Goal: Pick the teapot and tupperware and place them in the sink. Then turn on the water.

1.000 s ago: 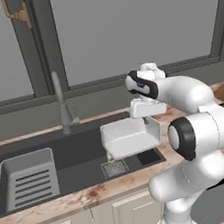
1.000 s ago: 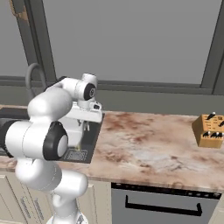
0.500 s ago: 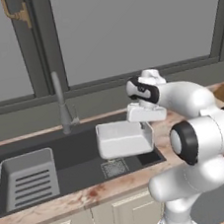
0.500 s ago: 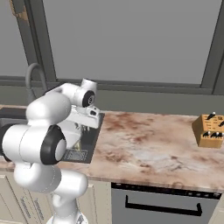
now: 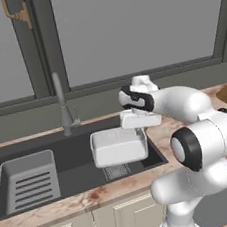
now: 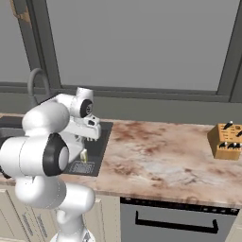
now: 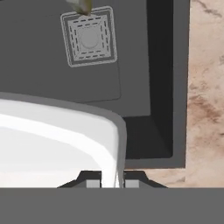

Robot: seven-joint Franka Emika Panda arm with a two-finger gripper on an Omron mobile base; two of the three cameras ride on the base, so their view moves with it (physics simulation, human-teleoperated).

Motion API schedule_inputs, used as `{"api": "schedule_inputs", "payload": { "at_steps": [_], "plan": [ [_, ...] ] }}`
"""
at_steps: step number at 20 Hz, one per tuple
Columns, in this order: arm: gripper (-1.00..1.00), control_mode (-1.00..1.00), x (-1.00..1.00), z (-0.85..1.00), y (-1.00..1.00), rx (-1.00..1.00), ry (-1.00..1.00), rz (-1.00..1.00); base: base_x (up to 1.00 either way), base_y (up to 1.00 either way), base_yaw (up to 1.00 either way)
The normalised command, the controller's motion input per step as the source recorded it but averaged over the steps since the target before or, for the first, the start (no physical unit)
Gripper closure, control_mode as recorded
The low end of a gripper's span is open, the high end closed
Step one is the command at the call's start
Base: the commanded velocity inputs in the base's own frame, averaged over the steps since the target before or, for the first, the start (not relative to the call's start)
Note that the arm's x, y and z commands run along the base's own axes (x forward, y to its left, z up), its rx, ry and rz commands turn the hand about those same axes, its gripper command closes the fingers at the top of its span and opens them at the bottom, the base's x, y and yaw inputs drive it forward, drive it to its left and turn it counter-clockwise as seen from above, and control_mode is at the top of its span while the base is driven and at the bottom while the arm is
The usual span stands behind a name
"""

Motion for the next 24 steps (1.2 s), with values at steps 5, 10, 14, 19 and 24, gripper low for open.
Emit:
{"api": "schedule_inputs", "payload": {
  "at_steps": [5,10,14,19,24],
  "plan": [
    [1.00,-1.00,0.29,-0.07,0.02,-0.08,-0.02,0.00,0.00,0.00,0.00],
    [1.00,-1.00,0.19,-0.02,0.08,-0.04,-0.05,0.00,0.00,0.00,0.00],
    [1.00,-1.00,0.00,-0.13,0.16,-0.02,-0.07,0.00,0.00,0.00,0.00],
    [1.00,-1.00,0.00,-0.37,0.17,-0.01,-0.06,0.00,0.00,0.00,0.00],
    [1.00,-1.00,0.00,-0.49,0.13,0.00,-0.08,0.00,0.00,0.00,0.00]
  ]
}}
